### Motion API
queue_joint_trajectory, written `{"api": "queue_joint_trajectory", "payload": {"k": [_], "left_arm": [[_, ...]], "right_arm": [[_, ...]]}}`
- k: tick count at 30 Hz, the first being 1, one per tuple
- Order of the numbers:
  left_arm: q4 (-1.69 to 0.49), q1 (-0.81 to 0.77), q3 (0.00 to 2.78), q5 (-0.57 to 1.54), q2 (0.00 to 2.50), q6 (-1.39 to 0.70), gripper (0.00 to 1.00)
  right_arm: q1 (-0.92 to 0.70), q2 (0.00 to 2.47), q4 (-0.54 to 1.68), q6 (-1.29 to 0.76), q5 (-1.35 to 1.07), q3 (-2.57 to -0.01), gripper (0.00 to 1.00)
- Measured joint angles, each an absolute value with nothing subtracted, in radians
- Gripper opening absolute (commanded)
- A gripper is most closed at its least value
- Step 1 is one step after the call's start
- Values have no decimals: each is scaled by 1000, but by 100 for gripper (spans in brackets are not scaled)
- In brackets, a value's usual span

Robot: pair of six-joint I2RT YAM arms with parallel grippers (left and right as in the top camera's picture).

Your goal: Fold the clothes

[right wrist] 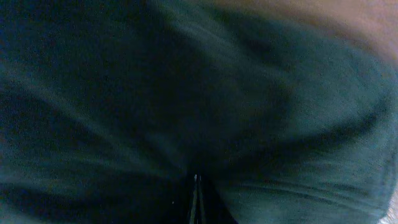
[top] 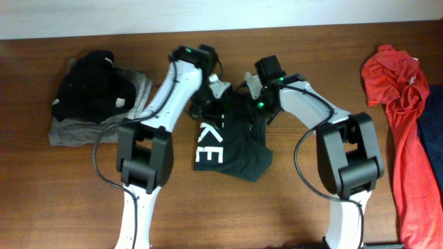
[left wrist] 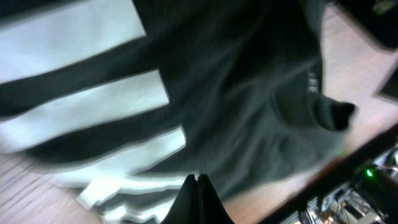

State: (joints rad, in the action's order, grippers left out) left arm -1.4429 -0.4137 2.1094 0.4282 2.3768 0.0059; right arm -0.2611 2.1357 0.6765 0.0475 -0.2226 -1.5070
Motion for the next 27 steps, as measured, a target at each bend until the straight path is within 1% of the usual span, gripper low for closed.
{"api": "queue_joint_trajectory", "payload": {"k": [6,10,15,19,21,23,24,25,26,27], "left_arm": [[-1288,-430,1947,429,2377,-106,1],[-1222,-429,1885,429,2370,-145,0],[-1132,-423,1859,373,2347,-156,1],[-899,-382,1856,346,2341,-178,1],[-823,-346,1859,344,2341,-194,8],[-828,-298,1891,364,2349,-207,20],[-855,-283,1911,371,2349,-210,28],[-907,-268,1946,381,2353,-212,33],[-971,-250,1989,389,2353,-212,41],[-1017,-237,2027,396,2353,-207,46]], "right_arm": [[-200,2138,705,29,-244,-1508,4],[-198,2138,736,27,-249,-1508,4],[-190,2136,962,25,-249,-1520,4],[-189,2137,1180,-35,-260,-1502,4],[-189,2139,1228,-56,-269,-1492,4],[-189,2141,1231,-65,-279,-1484,5],[-189,2141,1229,-68,-279,-1484,5],[-189,2139,1218,-71,-281,-1484,6],[-189,2137,1211,-72,-281,-1484,8],[-188,2132,1206,-71,-281,-1484,8]]}}
